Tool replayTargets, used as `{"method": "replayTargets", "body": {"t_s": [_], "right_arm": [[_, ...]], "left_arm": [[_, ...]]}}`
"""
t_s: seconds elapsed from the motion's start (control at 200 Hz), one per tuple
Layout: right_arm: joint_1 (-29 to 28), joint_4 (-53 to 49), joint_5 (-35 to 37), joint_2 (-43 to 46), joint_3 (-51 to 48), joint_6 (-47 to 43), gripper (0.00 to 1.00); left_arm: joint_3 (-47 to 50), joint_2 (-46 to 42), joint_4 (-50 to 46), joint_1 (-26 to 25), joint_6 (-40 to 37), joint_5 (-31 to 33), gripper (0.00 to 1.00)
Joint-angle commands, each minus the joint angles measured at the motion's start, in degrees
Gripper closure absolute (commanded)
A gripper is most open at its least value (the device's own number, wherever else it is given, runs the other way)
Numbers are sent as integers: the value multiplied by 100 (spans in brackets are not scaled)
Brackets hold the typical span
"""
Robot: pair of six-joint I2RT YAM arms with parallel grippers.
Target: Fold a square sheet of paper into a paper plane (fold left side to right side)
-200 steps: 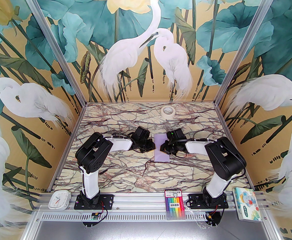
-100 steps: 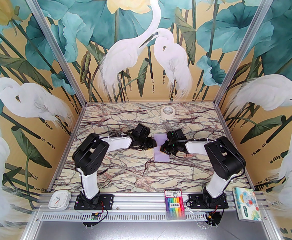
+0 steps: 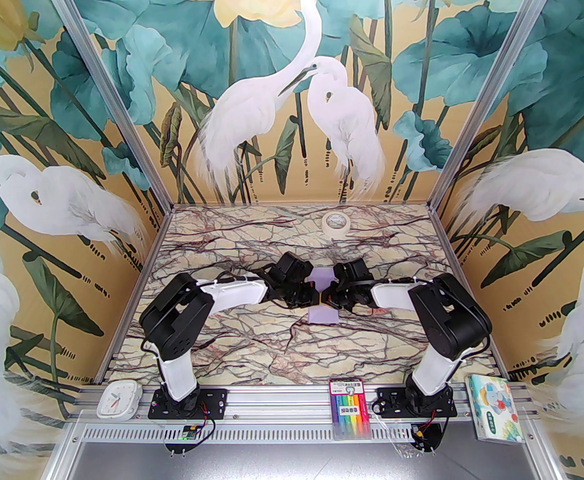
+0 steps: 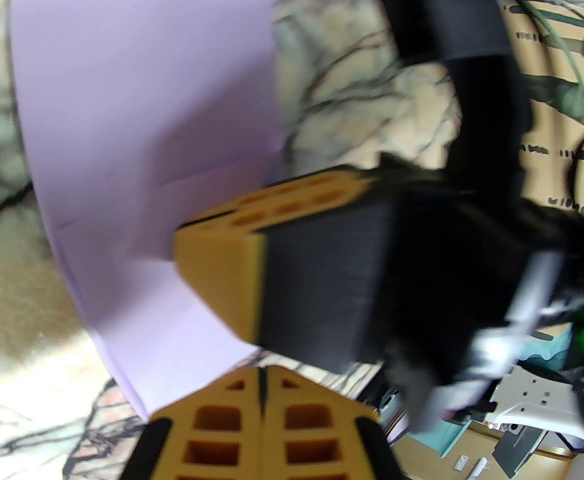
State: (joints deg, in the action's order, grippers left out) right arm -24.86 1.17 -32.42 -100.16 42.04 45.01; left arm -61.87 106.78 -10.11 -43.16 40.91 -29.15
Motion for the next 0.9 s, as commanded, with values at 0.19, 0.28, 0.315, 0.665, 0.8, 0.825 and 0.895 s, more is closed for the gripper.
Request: {"method": "replayTargets", "body": {"t_s": [0.19,0.28,0.315,0.665,0.8,0.825,0.895], "right_arm": [[-9,-232,304,-104,-134,78,100],[-10,-226,297,-93,-146,82,100],[-9,-237,298,-92,-144,78,100],[12,-273,342,-73,-166,34,100],[151,-224,279,-64,-187,-23,100],[186,-204,264,-52,-195,-36,100],[303,-98,176,-46,-224,-70,100]], "left_arm": [[176,353,-66,-61,-1,-113,100],[243,380,-87,-61,-21,-82,100],[257,396,-85,-70,-29,-90,100],[606,324,-342,-90,-197,38,100],[726,353,-307,-96,-188,24,100],[743,363,-301,-96,-188,22,100],[769,388,-292,-94,-197,-1,100]]}}
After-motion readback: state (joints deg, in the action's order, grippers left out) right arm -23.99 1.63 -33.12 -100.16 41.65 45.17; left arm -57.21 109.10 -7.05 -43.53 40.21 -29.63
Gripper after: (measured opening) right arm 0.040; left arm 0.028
